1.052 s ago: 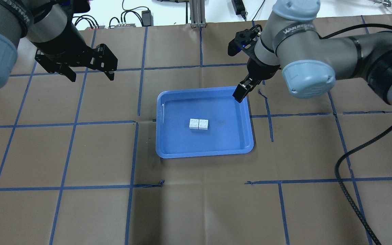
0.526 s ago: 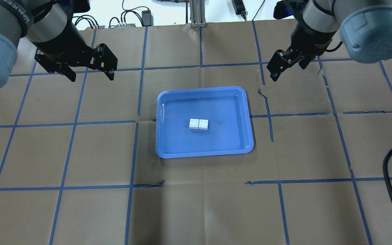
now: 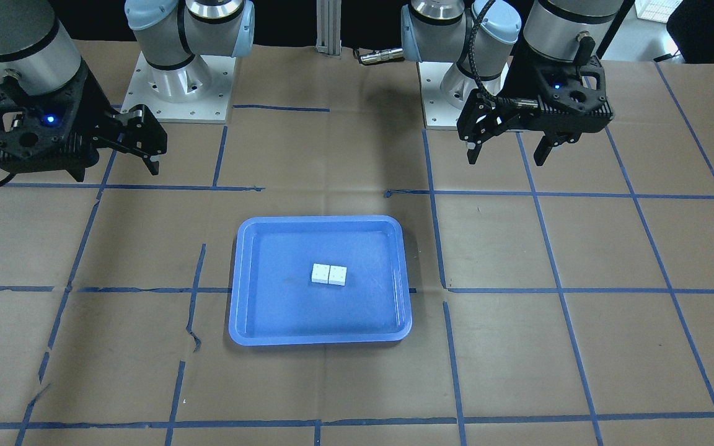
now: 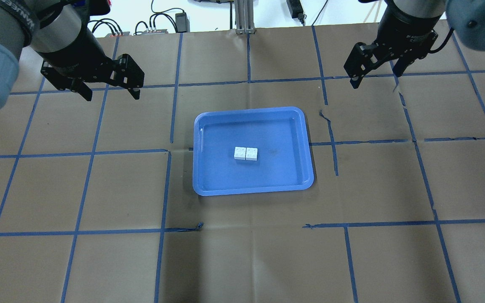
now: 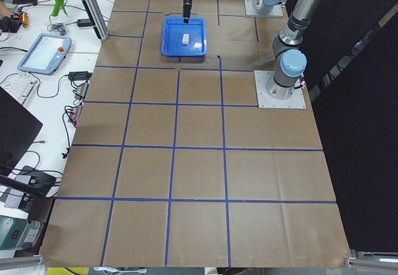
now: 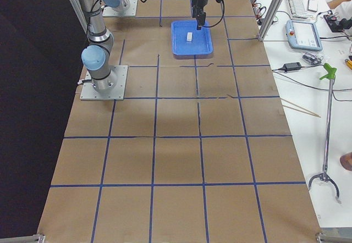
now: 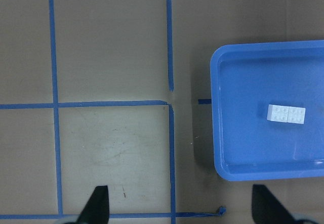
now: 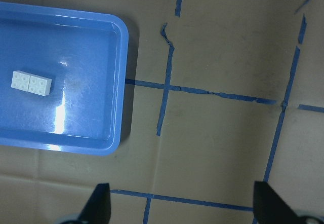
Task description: Assemble white blocks and place on blue tray
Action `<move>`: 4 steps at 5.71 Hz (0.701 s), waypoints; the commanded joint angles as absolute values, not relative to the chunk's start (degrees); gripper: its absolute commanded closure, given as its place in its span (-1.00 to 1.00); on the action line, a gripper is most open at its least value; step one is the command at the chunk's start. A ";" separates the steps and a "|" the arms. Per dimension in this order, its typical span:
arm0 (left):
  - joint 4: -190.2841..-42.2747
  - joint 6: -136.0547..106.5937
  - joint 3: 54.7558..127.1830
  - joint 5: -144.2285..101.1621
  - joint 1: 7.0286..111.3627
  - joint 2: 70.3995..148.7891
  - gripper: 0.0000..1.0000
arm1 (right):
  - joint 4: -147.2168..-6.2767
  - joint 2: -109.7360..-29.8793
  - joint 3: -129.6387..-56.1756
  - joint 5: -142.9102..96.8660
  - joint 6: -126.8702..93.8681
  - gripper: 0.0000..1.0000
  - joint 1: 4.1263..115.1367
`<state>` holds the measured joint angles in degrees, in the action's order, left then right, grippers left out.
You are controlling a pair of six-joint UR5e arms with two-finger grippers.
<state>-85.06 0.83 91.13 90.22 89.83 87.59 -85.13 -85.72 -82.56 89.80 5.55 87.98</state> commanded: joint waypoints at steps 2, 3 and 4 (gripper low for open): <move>-85.17 0.88 91.49 90.35 90.09 87.19 -0.98 | -84.11 -89.02 -85.50 89.74 -5.62 -1.00 89.82; -85.08 0.79 91.84 90.26 90.26 87.45 -0.98 | -84.46 -89.47 -86.65 90.00 -5.62 -1.00 89.82; -85.08 0.62 91.67 89.92 90.35 87.54 -0.98 | -84.55 -89.39 -86.31 90.09 -5.54 -1.00 89.82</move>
<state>-85.09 0.75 91.69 90.15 90.26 87.45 -84.42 -89.28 -86.18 89.97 -5.50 89.78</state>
